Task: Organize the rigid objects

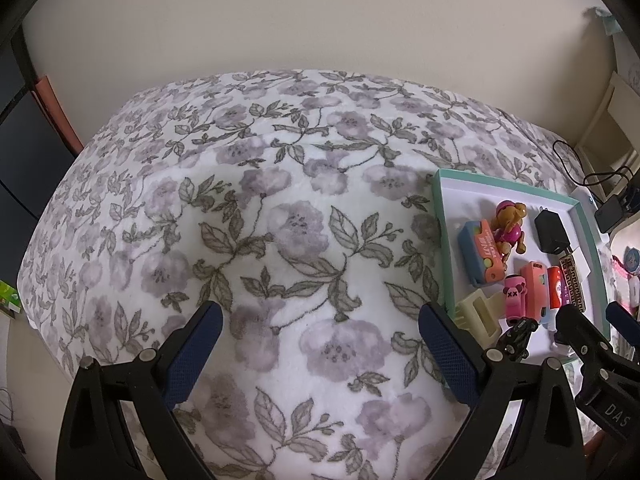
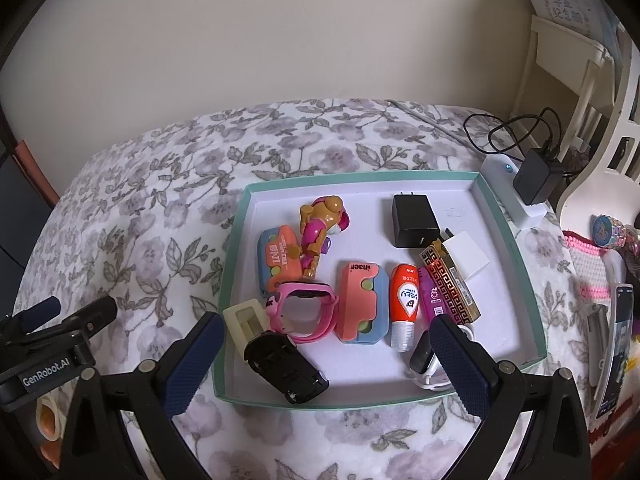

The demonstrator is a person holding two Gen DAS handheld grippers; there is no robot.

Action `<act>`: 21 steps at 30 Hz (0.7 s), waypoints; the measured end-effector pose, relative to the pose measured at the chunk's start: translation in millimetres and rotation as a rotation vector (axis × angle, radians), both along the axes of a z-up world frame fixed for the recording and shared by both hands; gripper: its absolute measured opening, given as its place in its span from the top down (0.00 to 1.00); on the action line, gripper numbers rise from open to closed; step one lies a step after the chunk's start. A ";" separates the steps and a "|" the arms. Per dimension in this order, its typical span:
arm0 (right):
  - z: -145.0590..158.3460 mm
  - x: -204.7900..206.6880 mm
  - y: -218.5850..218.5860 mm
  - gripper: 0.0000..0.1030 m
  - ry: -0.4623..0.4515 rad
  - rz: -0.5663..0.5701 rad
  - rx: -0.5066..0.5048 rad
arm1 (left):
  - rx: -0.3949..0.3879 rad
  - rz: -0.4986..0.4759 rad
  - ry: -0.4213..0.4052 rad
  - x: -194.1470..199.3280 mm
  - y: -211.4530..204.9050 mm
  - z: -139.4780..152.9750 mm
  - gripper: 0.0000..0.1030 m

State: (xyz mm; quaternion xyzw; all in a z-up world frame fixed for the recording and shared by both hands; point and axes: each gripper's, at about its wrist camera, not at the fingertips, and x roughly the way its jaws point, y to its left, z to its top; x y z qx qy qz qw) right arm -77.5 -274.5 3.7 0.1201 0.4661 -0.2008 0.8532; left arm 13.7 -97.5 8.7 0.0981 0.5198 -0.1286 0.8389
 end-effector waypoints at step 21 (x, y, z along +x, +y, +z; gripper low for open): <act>-2.5 1.4 -0.2 0.00 0.015 0.007 0.002 | 0.029 -0.010 -0.008 -0.3 -2.1 -1.2 0.04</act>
